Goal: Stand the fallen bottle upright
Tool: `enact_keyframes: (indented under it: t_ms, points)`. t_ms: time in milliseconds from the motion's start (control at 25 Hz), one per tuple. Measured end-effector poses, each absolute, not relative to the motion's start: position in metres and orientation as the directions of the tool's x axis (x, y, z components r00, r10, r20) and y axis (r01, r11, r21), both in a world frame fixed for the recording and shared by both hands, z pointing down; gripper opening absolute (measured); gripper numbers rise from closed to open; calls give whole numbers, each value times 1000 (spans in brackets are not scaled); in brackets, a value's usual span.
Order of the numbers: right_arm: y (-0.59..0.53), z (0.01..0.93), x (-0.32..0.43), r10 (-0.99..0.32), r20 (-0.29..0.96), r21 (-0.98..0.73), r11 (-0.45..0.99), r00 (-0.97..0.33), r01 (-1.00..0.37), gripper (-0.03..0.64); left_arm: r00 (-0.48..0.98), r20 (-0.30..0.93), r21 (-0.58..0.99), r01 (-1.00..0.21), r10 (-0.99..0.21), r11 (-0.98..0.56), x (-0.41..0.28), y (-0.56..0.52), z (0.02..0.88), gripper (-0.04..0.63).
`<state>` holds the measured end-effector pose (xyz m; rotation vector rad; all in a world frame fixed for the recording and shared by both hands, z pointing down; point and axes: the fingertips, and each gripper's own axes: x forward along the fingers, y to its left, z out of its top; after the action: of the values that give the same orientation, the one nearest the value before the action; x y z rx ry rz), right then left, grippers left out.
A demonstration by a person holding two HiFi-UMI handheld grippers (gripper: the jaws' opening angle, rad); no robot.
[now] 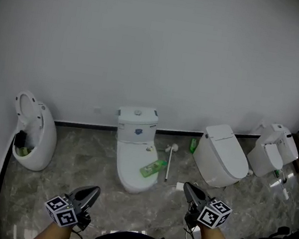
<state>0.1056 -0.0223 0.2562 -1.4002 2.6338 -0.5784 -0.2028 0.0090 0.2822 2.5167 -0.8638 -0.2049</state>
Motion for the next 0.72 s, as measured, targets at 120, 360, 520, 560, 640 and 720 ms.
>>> enact_keyframes:
  t_ms: [120, 360, 520, 560, 640, 720]
  points:
    - [-45, 257, 87, -821, 87, -376, 497, -564, -782, 14, 798, 16, 484, -533, -602, -694, -221, -22, 287, 18]
    - [-87, 262, 89, -824, 102, -382, 484, -557, -787, 14, 796, 16, 491, -533, -604, -689, -223, -63, 291, 18]
    - [-124, 269, 110, -822, 85, -405, 488, -563, -773, 14, 787, 36, 476, -556, -616, -682, -207, -91, 299, 18]
    - [-134, 273, 118, -818, 80, -409, 494, -569, -767, 14, 783, 39, 469, -563, -621, -680, -199, -99, 302, 18]
    - [-159, 280, 138, -806, 73, -407, 513, -587, -755, 14, 768, 48, 467, -582, -638, -666, -179, -116, 303, 18]
    - [-191, 285, 160, -786, 76, -402, 539, -613, -740, 14, 745, 56, 469, -607, -664, -641, -155, -141, 303, 18]
